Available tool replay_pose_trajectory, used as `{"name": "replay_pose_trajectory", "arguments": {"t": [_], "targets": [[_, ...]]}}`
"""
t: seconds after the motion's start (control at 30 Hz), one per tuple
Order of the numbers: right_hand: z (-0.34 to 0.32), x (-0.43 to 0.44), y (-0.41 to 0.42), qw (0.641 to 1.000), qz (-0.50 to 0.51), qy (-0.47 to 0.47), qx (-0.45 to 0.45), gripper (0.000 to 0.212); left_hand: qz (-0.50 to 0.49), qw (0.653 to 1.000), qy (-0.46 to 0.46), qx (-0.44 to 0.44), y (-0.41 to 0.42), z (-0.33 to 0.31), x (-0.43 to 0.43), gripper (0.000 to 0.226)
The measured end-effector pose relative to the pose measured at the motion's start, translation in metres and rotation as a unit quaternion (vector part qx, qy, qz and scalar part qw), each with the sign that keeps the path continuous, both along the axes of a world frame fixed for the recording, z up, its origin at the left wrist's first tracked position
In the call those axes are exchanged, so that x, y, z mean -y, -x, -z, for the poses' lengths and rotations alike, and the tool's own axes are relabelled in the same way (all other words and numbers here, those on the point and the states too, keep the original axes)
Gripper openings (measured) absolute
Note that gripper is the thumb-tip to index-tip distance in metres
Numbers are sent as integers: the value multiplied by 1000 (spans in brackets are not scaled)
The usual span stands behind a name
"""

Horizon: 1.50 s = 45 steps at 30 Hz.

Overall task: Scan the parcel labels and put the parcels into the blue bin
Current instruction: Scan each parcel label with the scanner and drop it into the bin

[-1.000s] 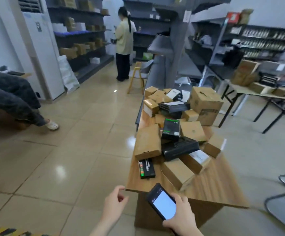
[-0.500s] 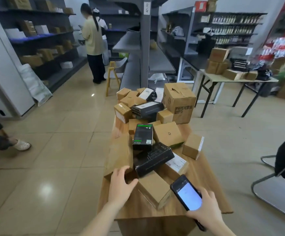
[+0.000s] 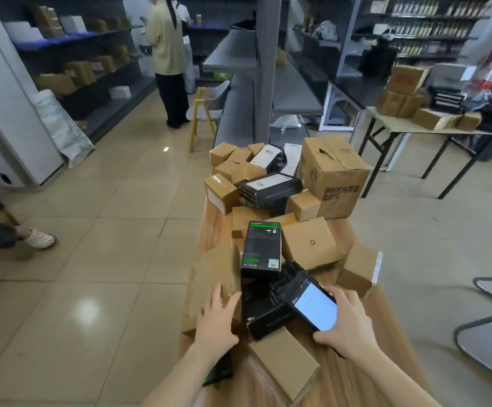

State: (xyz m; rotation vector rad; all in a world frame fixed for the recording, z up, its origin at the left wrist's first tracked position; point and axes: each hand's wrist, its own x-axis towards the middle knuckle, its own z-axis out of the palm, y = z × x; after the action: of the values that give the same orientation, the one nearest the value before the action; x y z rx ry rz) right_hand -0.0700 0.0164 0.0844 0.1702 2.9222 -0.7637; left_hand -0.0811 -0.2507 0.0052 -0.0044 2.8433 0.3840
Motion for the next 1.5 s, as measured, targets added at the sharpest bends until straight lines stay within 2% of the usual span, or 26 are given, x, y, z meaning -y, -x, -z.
{"name": "replay_pose_trajectory", "arguments": {"t": [0.13,0.33,0.53,0.63,0.8,0.97,1.27,1.5], "targets": [[5,0,8,1000,-7,-3,9,100,0,998,50,-31,5,8,-1,86],[10,-4,12,1000,-22,-3,13,102,-1,997,52,-64,5,7,2,70],[5,-10,14,999,-44,3,9,99,-41,985,10,-168,0,-15,13,52],[-1,-12,15,998,-65,7,1,99,-62,974,-19,-218,0,-35,21,50],[-8,-15,16,994,-102,22,-19,96,-122,936,-94,-318,-12,-76,28,48],[-16,-27,19,991,-121,27,-40,96,-128,901,-185,-372,-22,-120,17,45],[-32,-83,23,993,-94,13,-66,93,-118,859,-274,-415,-10,-156,-66,40],[-27,-124,11,997,-48,29,-53,89,-111,884,-294,-345,-6,-128,-100,31]]}}
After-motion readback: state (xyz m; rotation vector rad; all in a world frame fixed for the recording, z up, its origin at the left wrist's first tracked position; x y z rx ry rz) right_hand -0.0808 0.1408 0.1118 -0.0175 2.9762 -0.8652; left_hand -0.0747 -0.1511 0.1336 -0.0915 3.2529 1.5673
